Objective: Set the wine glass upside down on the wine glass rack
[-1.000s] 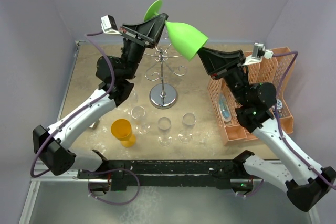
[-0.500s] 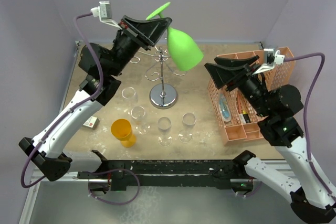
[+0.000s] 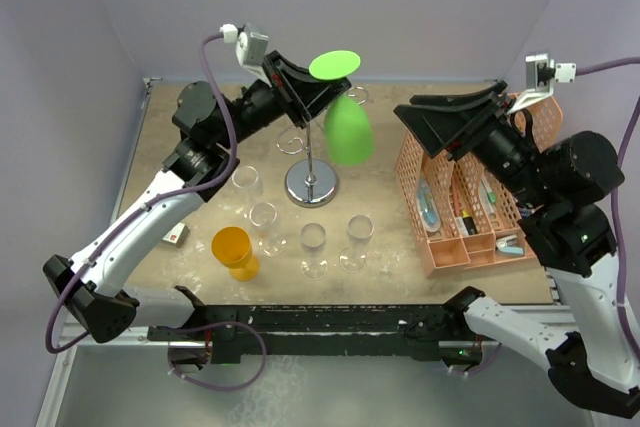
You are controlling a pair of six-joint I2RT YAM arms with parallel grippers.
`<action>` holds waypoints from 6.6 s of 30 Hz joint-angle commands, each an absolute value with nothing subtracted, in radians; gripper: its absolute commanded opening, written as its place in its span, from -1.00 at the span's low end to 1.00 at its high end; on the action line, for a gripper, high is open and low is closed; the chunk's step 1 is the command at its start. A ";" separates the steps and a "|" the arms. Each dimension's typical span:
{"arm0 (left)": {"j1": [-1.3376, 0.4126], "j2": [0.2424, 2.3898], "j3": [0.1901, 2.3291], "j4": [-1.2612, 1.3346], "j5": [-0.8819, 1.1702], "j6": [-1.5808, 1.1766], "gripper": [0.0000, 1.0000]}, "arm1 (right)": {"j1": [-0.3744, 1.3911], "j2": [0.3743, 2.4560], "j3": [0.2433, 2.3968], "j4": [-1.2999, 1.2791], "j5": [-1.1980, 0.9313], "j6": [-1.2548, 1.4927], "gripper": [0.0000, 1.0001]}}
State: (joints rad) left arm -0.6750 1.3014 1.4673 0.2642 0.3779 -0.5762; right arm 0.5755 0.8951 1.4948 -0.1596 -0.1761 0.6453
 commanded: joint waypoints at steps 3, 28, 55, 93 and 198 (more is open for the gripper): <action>-0.675 1.279 1.357 0.549 0.577 -0.435 -1.00 | 0.578 0.962 1.632 -0.312 -0.248 0.733 0.30; -0.747 1.351 1.327 0.543 0.759 -0.157 -1.00 | 0.578 1.071 1.639 -0.380 -0.272 0.956 -0.20; -0.757 1.230 1.201 0.532 0.429 -0.660 -0.23 | 0.578 0.932 1.475 -0.257 -0.039 1.010 -1.00; -0.756 0.876 1.195 -0.244 -0.298 -0.497 0.30 | 0.402 1.453 1.621 0.028 -0.176 0.827 -1.00; -0.755 0.811 1.173 -0.244 -0.406 -0.523 0.29 | 0.413 1.504 1.612 -0.045 -0.166 0.821 -0.82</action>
State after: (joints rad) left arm -0.7586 0.8150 1.1629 -0.2768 -0.3969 -0.5232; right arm 0.4133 1.5093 1.5448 -0.0788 -0.1318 0.8619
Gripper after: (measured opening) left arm 0.648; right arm 0.054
